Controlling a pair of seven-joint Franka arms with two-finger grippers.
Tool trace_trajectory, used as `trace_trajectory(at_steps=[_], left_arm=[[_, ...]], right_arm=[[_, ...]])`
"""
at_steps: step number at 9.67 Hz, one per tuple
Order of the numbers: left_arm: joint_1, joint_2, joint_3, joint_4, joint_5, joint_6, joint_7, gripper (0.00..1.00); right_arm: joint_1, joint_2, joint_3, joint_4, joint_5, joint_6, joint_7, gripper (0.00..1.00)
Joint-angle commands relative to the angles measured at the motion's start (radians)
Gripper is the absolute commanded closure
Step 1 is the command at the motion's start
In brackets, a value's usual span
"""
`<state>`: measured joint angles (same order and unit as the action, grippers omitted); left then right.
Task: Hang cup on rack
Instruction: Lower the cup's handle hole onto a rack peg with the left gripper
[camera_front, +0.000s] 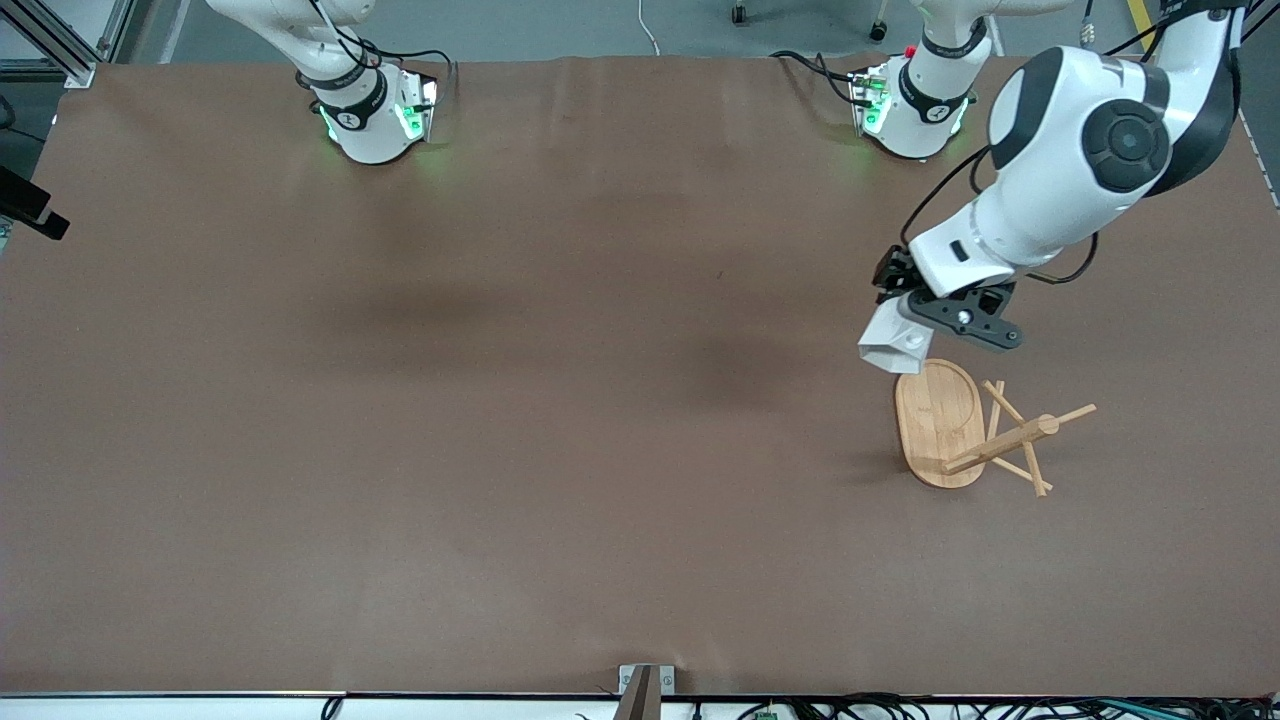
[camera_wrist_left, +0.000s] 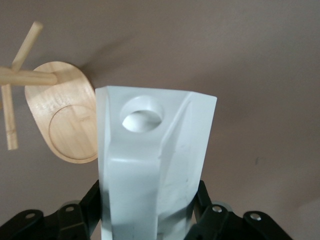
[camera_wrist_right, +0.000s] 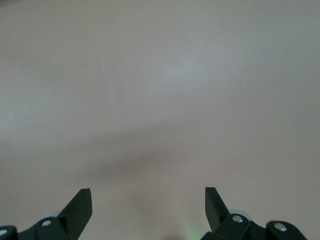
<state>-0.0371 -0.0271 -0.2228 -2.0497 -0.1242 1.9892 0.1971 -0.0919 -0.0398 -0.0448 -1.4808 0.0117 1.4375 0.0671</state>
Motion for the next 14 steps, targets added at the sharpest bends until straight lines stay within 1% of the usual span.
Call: trace_trajectory(at_steps=[1, 3, 5, 7, 8, 12, 14], left_arm=[[-0.003, -0.020, 0.022, -0.113, -0.018, 0.081, 0.048, 0.98], [0.002, -0.013, 0.025, -0.124, -0.022, 0.094, 0.079, 0.98], [0.006, 0.028, 0.046, -0.113, -0.052, 0.121, 0.149, 0.98], [0.006, 0.079, 0.095, -0.063, -0.087, 0.122, 0.231, 0.98], [0.005, 0.087, 0.097, -0.058, -0.104, 0.122, 0.235, 0.98], [0.000, 0.163, 0.100, 0.052, -0.106, 0.120, 0.236, 0.99], [-0.003, 0.191, 0.102, 0.083, -0.107, 0.120, 0.236, 0.99]], right_arm=[[-0.008, 0.011, 0.010, 0.016, -0.012, -0.005, -0.021, 0.00], [-0.006, 0.011, 0.013, 0.016, -0.024, -0.005, -0.053, 0.00], [-0.005, 0.011, 0.013, 0.017, -0.032, 0.000, -0.072, 0.00], [0.000, 0.011, 0.013, 0.019, -0.042, 0.000, -0.069, 0.00], [0.000, 0.011, 0.013, 0.019, -0.044, 0.000, -0.070, 0.00], [0.001, 0.011, 0.014, 0.017, -0.042, -0.003, -0.069, 0.00], [0.000, 0.011, 0.013, 0.019, -0.042, -0.006, -0.073, 0.00]])
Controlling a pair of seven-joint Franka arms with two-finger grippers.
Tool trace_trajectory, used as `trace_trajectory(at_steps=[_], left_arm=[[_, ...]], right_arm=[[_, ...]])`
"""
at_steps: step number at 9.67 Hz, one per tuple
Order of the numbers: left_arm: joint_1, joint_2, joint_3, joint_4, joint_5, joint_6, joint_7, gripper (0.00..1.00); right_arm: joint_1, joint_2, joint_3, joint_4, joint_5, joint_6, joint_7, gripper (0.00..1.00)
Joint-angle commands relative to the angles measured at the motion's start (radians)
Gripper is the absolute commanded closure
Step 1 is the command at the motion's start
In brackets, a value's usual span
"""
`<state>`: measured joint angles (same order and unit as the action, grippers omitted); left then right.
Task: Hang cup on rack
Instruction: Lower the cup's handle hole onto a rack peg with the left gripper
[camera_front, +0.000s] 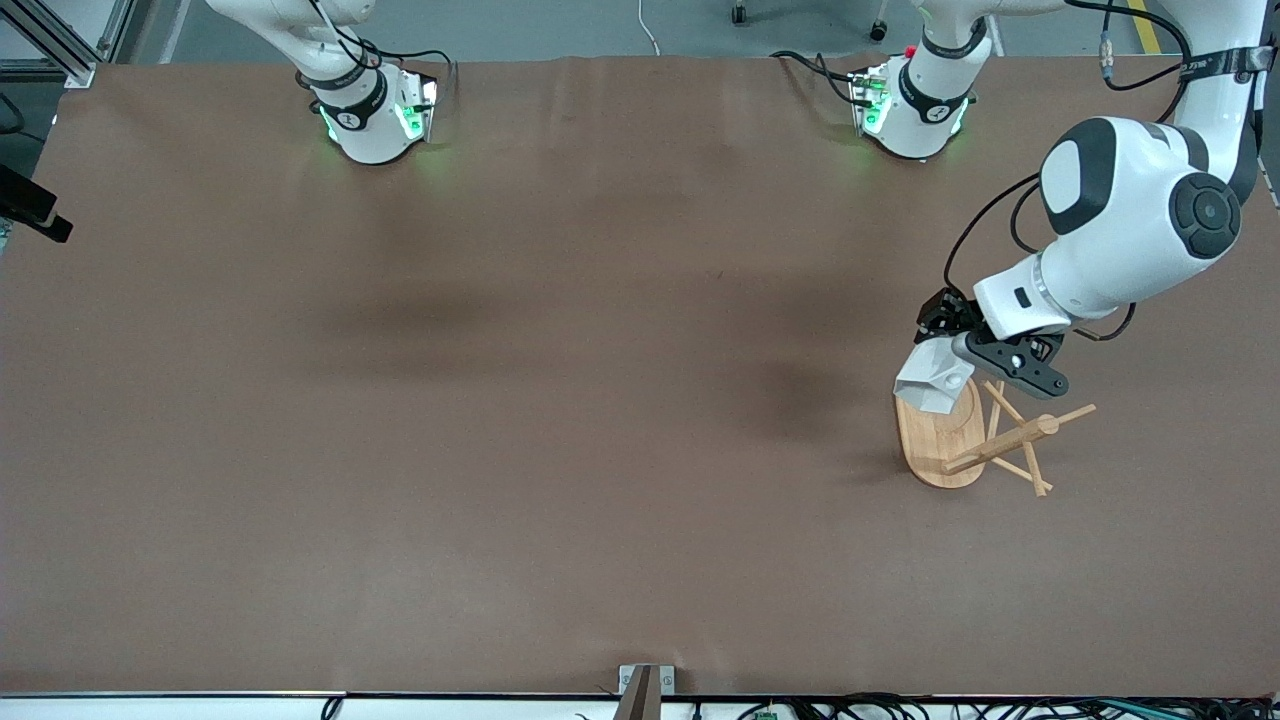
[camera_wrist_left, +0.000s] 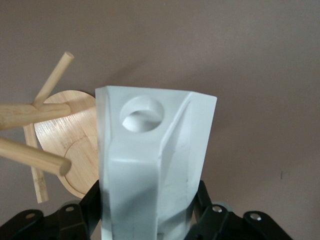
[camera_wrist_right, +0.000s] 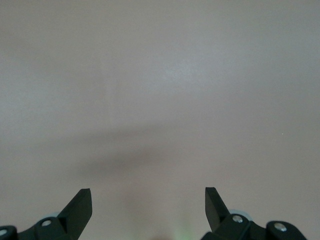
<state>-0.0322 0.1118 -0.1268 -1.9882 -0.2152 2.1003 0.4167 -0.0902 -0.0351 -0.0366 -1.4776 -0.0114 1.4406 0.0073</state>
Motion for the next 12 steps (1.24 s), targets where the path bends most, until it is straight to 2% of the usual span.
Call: trace_trajectory(at_steps=[1, 12], left_arm=[[-0.006, 0.055, 0.007, 0.022, -0.016, 0.009, 0.016, 0.98], [0.006, 0.091, 0.085, 0.025, -0.015, 0.010, 0.123, 0.98]], right_arm=[[-0.002, 0.006, 0.004, 0.016, -0.019, -0.008, -0.015, 0.00], [-0.003, 0.006, 0.004, 0.017, -0.015, -0.005, -0.016, 0.00]])
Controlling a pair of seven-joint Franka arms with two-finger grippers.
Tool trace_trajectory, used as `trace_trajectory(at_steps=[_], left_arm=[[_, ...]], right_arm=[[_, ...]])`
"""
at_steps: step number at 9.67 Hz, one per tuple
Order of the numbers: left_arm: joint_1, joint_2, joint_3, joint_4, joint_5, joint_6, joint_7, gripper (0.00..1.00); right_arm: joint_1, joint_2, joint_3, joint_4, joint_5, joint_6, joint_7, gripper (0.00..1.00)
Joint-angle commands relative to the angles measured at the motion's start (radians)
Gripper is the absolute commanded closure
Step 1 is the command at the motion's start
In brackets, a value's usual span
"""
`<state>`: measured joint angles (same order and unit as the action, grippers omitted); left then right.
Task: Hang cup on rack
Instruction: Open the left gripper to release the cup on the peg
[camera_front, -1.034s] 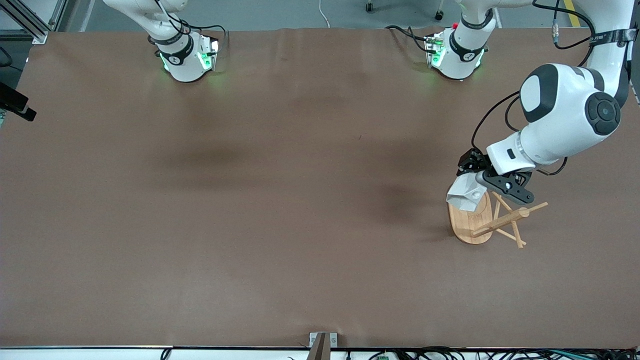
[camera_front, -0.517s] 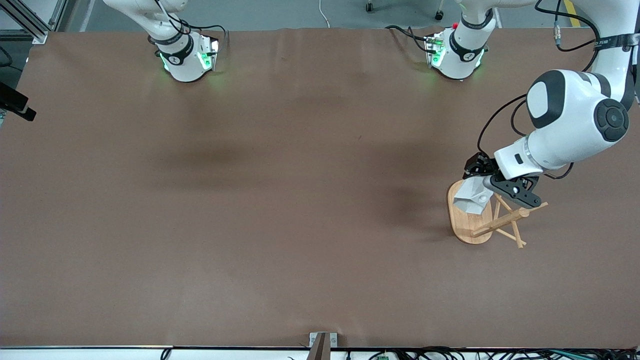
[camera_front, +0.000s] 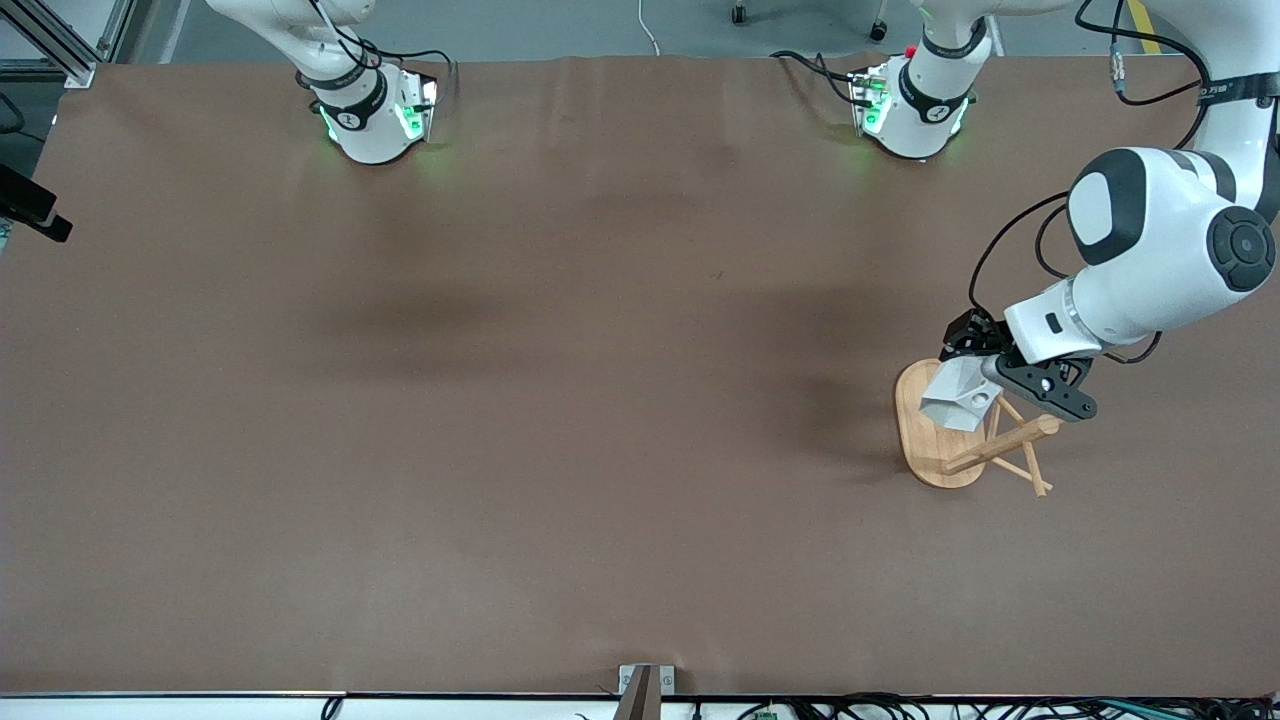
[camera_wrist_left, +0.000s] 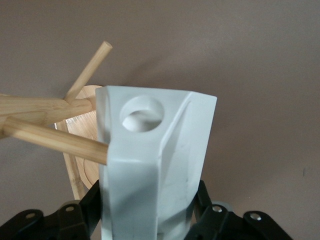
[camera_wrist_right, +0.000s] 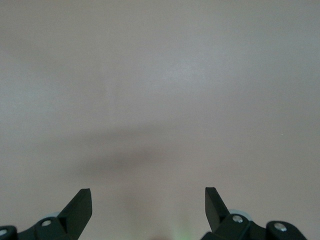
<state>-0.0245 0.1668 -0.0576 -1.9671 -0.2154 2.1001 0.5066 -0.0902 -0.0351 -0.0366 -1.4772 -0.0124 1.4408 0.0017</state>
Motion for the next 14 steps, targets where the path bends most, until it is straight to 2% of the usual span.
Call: trace_trajectory(at_steps=[1, 3, 4, 5, 6, 11, 14], left_arm=[[-0.002, 0.040, 0.021, 0.007, -0.015, 0.011, 0.035, 0.97], [-0.002, 0.042, 0.022, 0.007, -0.012, 0.011, 0.041, 0.95], [-0.002, 0.045, 0.021, 0.007, -0.012, 0.011, 0.041, 0.77], [-0.002, 0.046, 0.022, 0.007, -0.013, 0.012, 0.041, 0.22], [-0.002, 0.043, 0.022, 0.013, -0.013, 0.011, 0.030, 0.00], [-0.002, 0.014, 0.022, 0.094, -0.013, -0.060, -0.094, 0.00], [-0.012, -0.087, 0.019, 0.102, 0.001, -0.142, -0.296, 0.00]], right_arm=[[-0.002, 0.006, 0.004, 0.017, -0.012, -0.006, -0.011, 0.00], [-0.003, 0.006, 0.004, 0.017, -0.012, -0.007, -0.011, 0.00], [-0.003, 0.006, 0.004, 0.017, -0.012, -0.007, -0.011, 0.00], [-0.003, 0.006, 0.004, 0.017, -0.012, -0.005, -0.011, 0.00], [-0.005, 0.006, 0.003, 0.017, -0.012, -0.005, -0.011, 0.00], [-0.008, 0.006, 0.001, 0.017, -0.008, -0.005, -0.012, 0.00], [-0.010, 0.006, 0.001, 0.017, -0.006, -0.006, -0.011, 0.00]])
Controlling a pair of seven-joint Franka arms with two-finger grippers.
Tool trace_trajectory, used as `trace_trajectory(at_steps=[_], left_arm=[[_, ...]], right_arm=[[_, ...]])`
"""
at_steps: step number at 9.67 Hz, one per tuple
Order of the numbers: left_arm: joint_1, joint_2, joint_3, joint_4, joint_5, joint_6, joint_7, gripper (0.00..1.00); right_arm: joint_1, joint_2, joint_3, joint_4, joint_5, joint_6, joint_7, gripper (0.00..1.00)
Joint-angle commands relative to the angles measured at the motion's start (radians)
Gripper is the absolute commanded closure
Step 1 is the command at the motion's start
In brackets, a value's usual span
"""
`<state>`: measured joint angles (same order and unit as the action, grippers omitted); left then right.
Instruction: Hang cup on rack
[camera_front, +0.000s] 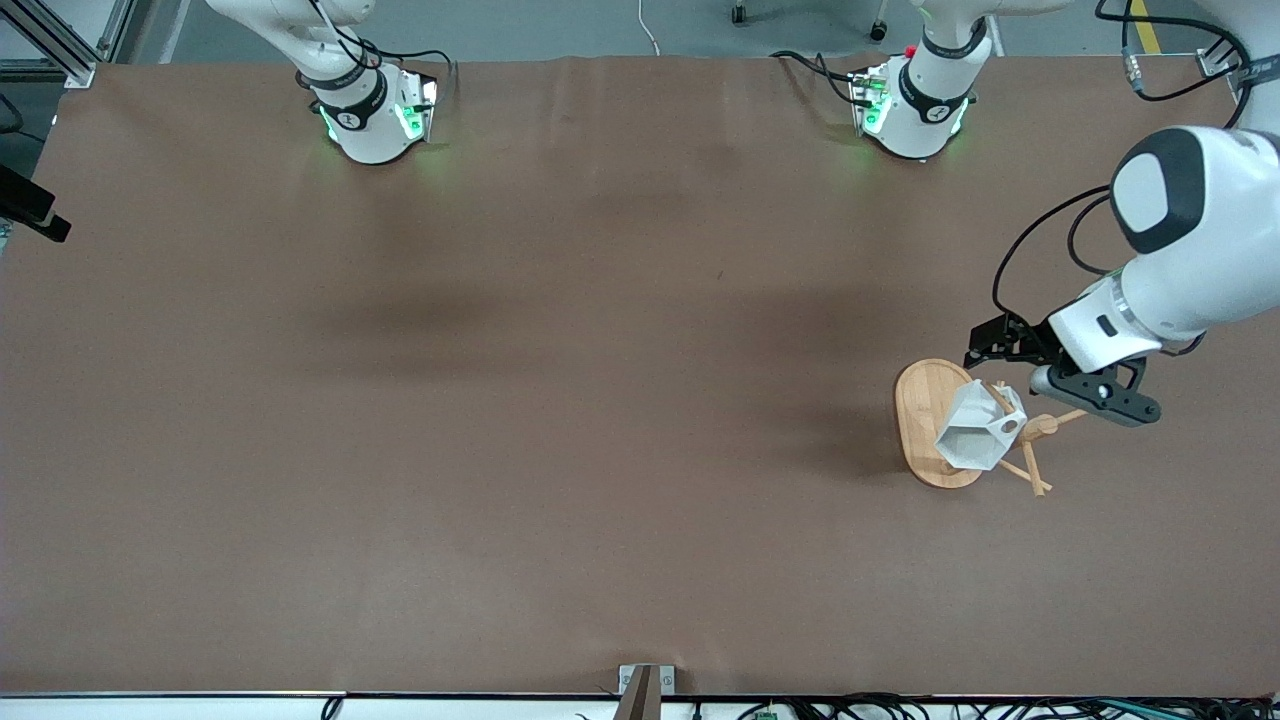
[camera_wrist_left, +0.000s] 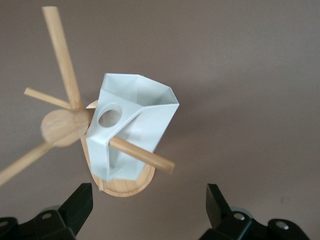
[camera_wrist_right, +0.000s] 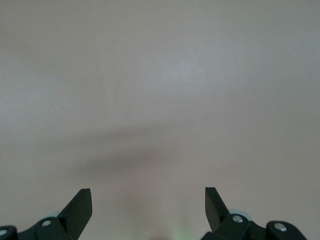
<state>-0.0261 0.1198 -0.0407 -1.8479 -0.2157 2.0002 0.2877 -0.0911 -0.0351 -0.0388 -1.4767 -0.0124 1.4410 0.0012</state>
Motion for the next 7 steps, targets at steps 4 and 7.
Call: trace_trajectory(at_steps=[4, 7], left_arm=[[-0.008, -0.077, -0.059, 0.197, 0.178, -0.338, -0.335, 0.00], [0.002, -0.080, -0.059, 0.352, 0.236, -0.490, -0.264, 0.00]], right_arm=[[-0.010, 0.006, 0.003, 0.016, -0.006, -0.007, -0.010, 0.00], [-0.010, 0.006, 0.003, 0.016, -0.006, -0.007, -0.010, 0.00]])
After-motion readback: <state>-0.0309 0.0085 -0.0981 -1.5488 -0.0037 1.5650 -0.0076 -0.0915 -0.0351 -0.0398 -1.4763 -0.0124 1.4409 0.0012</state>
